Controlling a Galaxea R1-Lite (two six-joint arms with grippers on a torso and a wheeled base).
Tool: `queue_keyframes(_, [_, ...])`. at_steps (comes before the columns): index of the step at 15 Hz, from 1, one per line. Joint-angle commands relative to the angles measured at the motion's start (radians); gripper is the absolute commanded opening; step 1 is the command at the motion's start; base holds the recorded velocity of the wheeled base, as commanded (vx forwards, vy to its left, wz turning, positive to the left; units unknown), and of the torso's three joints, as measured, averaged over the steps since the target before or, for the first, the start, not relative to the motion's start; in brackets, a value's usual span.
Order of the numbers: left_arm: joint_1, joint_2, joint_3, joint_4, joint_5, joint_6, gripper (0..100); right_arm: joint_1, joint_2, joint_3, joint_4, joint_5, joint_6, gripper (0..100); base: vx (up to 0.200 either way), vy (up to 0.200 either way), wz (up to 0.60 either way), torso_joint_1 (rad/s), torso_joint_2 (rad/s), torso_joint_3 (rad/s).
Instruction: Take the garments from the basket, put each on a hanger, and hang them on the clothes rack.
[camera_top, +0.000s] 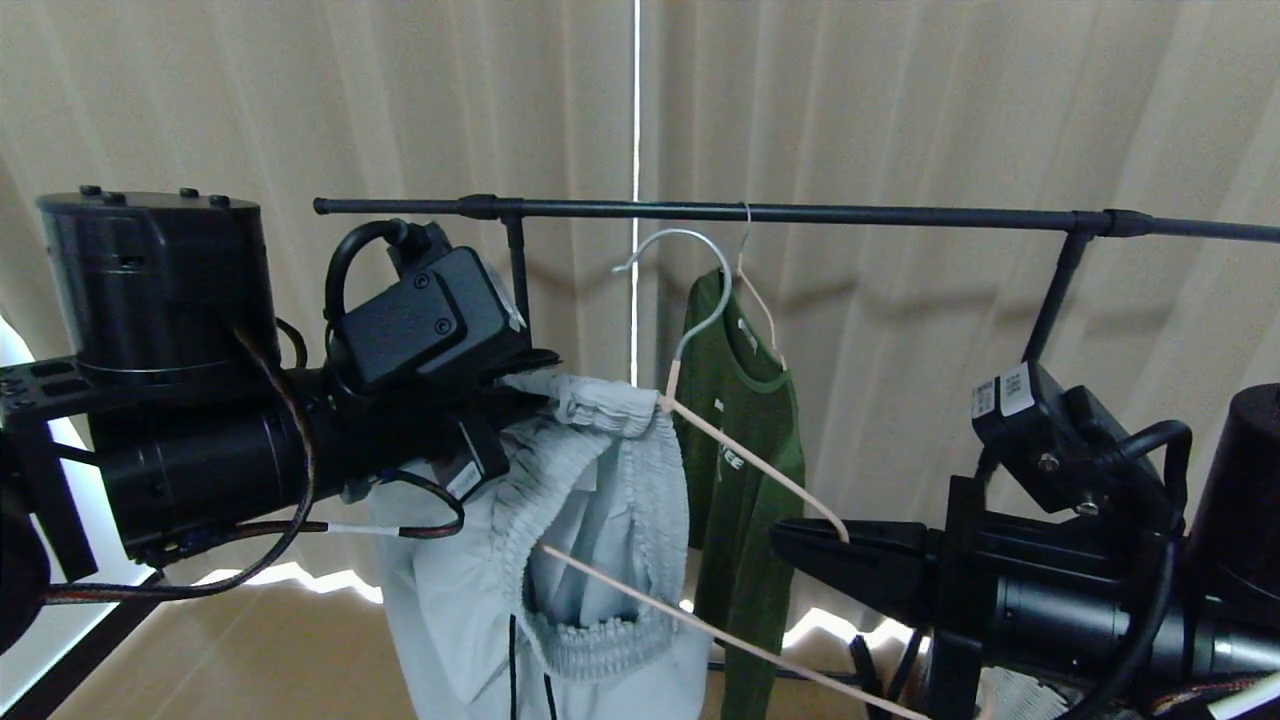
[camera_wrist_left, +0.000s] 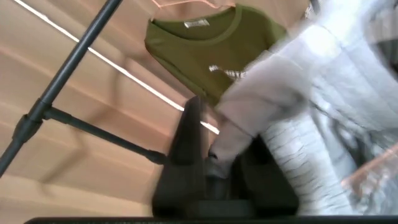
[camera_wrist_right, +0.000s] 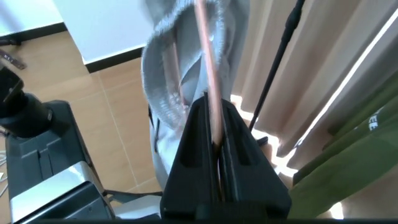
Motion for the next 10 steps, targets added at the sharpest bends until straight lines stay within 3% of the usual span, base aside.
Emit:
queue_keyframes(1, [0.001, 0.001, 0.011, -0.001, 0.002, -0.001, 0, -0.002, -0.006, 0.000, 0.000, 0.000, 0.001, 0, 0.000, 0.000, 0.00, 0.000, 0.00, 0.000])
queue_keyframes(7, [0.001, 0.006, 0.079, -0.125, 0.005, -0.004, 0, -0.039, -0.008, -0.002, 0.000, -0.004, -0.004, 0, 0.000, 0.000, 0.00, 0.000, 0.00, 0.000])
queue_keyframes(8, [0.001, 0.008, 0.080, -0.134, 0.006, -0.004, 0, -0.039, -0.003, -0.006, 0.000, -0.006, -0.004, 100, 0.000, 0.000, 0.00, 0.000, 0.00, 0.000])
queue_keyframes(10, [0.002, 0.003, 0.092, -0.132, 0.008, -0.005, 0, -0.041, -0.002, -0.006, 0.000, -0.007, -0.004, 100, 0.000, 0.000, 0.00, 0.000, 0.00, 0.000])
